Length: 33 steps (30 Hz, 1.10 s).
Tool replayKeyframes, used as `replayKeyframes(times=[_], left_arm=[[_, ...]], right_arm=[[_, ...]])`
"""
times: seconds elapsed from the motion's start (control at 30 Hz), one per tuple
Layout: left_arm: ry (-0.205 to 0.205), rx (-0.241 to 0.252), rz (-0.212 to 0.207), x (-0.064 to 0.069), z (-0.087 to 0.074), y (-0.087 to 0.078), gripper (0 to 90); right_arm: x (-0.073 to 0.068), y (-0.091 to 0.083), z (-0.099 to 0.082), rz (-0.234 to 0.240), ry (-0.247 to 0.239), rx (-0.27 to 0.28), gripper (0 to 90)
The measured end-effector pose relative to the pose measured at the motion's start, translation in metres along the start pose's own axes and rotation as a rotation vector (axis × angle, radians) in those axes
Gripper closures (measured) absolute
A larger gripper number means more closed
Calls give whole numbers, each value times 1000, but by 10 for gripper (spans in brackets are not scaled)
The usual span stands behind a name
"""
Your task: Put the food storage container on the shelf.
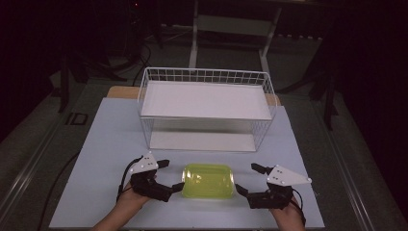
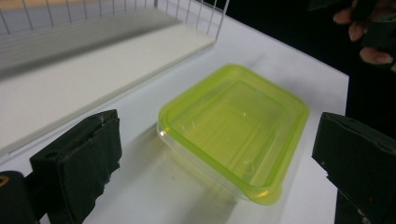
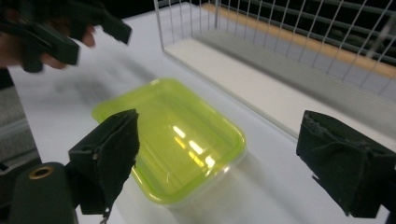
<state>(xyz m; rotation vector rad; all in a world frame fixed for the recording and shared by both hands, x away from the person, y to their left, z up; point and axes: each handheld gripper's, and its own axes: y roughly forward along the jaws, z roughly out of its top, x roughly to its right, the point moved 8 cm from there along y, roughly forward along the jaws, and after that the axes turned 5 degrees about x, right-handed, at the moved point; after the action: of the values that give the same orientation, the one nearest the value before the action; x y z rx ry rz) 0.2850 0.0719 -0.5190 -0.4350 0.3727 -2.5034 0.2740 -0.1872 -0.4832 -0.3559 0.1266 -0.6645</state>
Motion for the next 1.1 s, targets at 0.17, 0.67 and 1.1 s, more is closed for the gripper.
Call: replayKeyframes(times=[0.17, 0.67, 1.1], left_arm=[[-70, -39, 1, -1, 3, 2, 59], [-187, -216, 69, -12, -22, 39, 229], [-214, -223, 24, -4, -33, 39, 559]], right_arm=[[2, 6, 1, 4, -10, -36, 122], [12, 37, -30, 10, 149, -144, 205], [2, 51, -58, 37, 183, -289, 480]])
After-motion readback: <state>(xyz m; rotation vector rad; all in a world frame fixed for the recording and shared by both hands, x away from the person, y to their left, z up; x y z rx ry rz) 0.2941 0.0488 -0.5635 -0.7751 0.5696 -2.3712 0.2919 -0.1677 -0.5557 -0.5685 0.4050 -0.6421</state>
